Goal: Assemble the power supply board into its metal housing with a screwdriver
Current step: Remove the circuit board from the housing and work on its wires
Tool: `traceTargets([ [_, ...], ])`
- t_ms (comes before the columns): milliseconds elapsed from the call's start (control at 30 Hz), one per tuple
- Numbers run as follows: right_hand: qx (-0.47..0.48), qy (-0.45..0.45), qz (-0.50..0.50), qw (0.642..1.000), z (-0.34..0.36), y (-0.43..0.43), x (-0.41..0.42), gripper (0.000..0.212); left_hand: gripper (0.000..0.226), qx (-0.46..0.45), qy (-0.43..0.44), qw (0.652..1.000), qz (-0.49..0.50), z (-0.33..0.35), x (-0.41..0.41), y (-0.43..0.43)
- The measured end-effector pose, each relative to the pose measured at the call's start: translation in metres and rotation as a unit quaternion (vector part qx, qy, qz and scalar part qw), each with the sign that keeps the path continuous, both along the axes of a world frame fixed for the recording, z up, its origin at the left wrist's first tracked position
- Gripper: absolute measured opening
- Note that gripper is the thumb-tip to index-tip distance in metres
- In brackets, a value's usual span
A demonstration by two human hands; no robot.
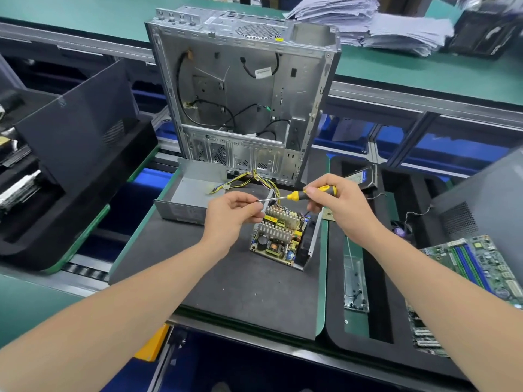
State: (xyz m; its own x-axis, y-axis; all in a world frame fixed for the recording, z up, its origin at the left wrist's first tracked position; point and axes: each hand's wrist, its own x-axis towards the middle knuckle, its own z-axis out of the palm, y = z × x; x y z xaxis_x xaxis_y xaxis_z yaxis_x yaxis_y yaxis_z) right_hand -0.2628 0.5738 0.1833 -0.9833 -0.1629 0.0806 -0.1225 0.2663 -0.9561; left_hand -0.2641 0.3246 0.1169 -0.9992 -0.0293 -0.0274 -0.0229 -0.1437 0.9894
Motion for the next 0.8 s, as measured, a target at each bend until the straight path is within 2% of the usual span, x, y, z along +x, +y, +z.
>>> traceTargets([
  [333, 0.037, 0.002, -0.013, 0.999, 0.002, 0.004, 0.003, 0.014, 0.002, -0.001, 0.010, 1.000, -0.002, -0.006, -0.004, 0.004],
  [533, 0.021, 0.000, -0.022, 1.000, 0.001, 0.006, 0.005, 0.014, 0.004, -0.024, 0.007, 1.000, -0.012, -0.009, -0.009, 0.003],
  [800, 0.046, 0.013, -0.016, 0.999, 0.001, 0.010, 0.006, 0.013, 0.005, -0.081, 0.015, 0.996, -0.030, -0.008, -0.011, 0.004],
])
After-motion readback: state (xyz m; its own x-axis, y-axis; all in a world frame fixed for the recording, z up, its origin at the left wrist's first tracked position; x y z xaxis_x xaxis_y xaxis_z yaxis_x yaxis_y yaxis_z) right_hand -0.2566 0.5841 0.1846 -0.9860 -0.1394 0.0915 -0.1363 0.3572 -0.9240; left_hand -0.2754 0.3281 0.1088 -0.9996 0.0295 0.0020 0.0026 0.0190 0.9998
